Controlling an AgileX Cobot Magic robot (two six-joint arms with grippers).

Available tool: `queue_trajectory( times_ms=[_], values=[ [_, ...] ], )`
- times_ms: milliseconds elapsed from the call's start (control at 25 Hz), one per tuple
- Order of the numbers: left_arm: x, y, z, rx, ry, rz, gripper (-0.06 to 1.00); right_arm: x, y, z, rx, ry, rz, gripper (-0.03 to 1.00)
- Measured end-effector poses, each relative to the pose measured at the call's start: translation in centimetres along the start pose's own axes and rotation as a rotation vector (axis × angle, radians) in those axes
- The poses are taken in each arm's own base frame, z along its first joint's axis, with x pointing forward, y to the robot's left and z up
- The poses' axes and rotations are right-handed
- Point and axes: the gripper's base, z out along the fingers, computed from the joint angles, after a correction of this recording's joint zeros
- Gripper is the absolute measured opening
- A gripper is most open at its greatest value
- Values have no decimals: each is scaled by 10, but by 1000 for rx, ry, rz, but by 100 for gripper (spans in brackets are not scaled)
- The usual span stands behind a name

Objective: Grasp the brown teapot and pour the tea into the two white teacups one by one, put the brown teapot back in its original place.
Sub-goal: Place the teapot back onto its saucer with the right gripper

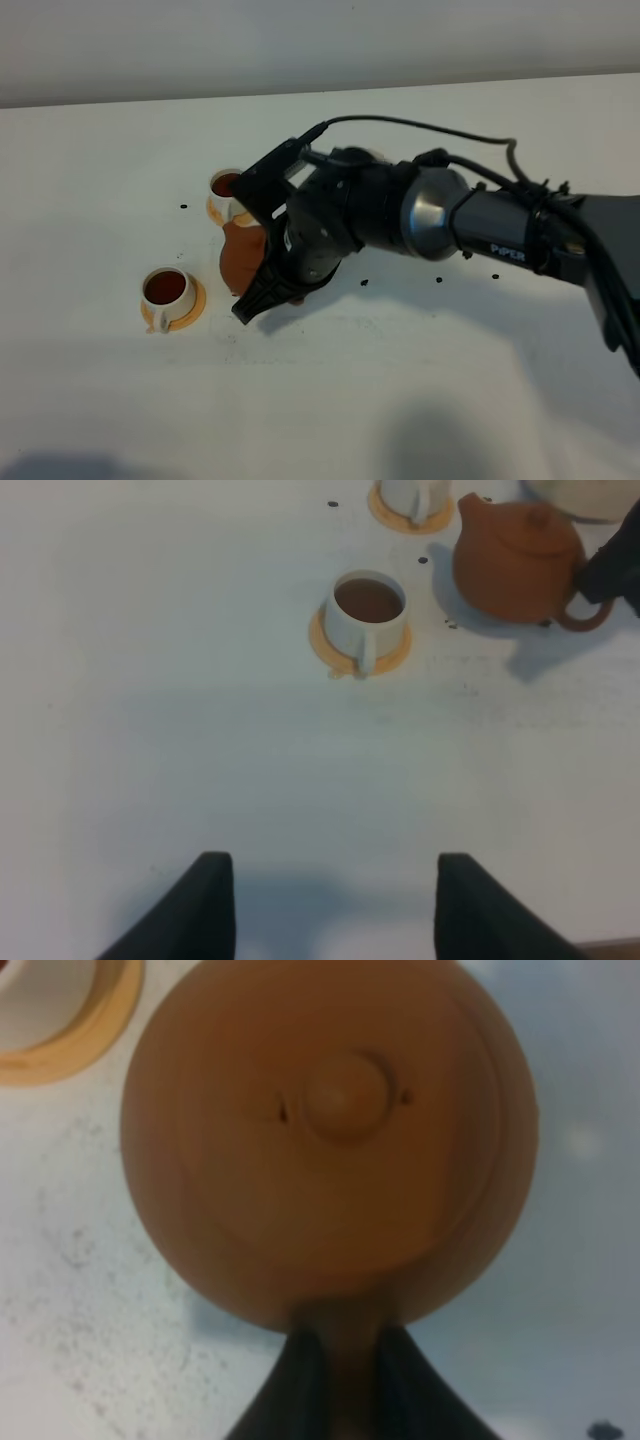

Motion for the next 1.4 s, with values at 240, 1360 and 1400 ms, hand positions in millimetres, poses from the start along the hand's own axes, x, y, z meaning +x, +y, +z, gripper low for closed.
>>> queue_trajectory(
  times_ms=[240, 1360, 1400],
  values=[
    [0, 0, 0, 0, 0, 0, 44, 3, 4, 11, -13, 8, 7, 11],
    [0, 0, 0, 0, 0, 0, 44, -11, -137, -15, 194, 1, 175, 11],
    [0, 0, 0, 0, 0, 0, 44, -10, -138, -13, 194, -2, 176, 11]
  ],
)
